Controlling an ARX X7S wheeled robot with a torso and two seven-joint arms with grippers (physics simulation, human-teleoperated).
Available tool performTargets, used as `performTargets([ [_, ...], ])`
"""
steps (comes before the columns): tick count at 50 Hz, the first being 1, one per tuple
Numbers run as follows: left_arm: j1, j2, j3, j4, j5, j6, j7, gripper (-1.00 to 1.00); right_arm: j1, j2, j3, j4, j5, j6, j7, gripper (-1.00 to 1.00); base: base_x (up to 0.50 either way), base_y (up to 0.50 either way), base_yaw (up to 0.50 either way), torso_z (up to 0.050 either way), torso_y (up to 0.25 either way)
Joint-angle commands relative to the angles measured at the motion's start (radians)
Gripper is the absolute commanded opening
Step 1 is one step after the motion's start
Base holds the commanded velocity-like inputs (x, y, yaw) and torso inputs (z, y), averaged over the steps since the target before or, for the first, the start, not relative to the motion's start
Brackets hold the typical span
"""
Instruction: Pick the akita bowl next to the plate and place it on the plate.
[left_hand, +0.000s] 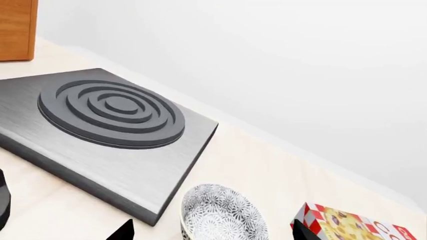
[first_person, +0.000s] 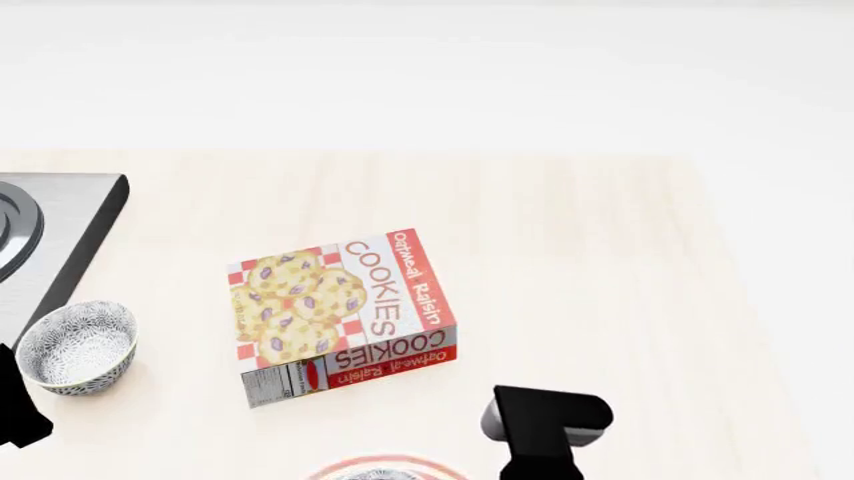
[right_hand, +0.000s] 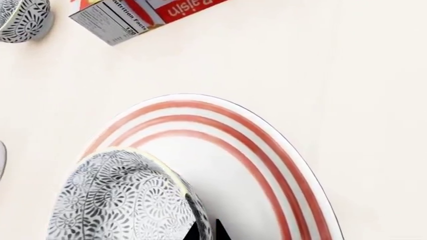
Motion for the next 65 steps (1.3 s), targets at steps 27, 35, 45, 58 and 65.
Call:
performTargets([
  [27, -0.001, -0.004, 0.009, -0.010, -0.003, 0.010, -0.001, 1.00, 0.048, 0.036, 0.034, -0.191, 0.136, 0.032, 0.149, 1.00, 0.00, 0.00, 0.00, 0.000, 0.000],
  [35, 0.004, -0.009, 0.008, 0.009, -0.012, -0.002, -0.012, 1.00, 0.033, 0.063, 0.074, -0.281, 0.166, 0.006, 0.186, 1.00, 0.00, 0.00, 0.00, 0.000, 0.000],
  [45, 0.005, -0.012, 0.008, 0.016, -0.018, -0.006, -0.018, 1.00, -0.024, 0.104, 0.150, -0.457, 0.178, -0.058, 0.212, 1.00, 0.00, 0.00, 0.00, 0.000, 0.000],
  [58, 0.002, -0.012, 0.013, 0.004, -0.015, 0.002, -0.015, 1.00, -0.104, 0.117, 0.225, -0.593, 0.044, -0.182, 0.171, 1.00, 0.00, 0.00, 0.00, 0.000, 0.000],
  [65, 0.004, -0.012, 0.013, 0.007, -0.015, 0.003, -0.019, 1.00, -0.183, 0.118, 0.246, -0.611, -0.074, -0.256, 0.167, 1.00, 0.00, 0.00, 0.00, 0.000, 0.000],
])
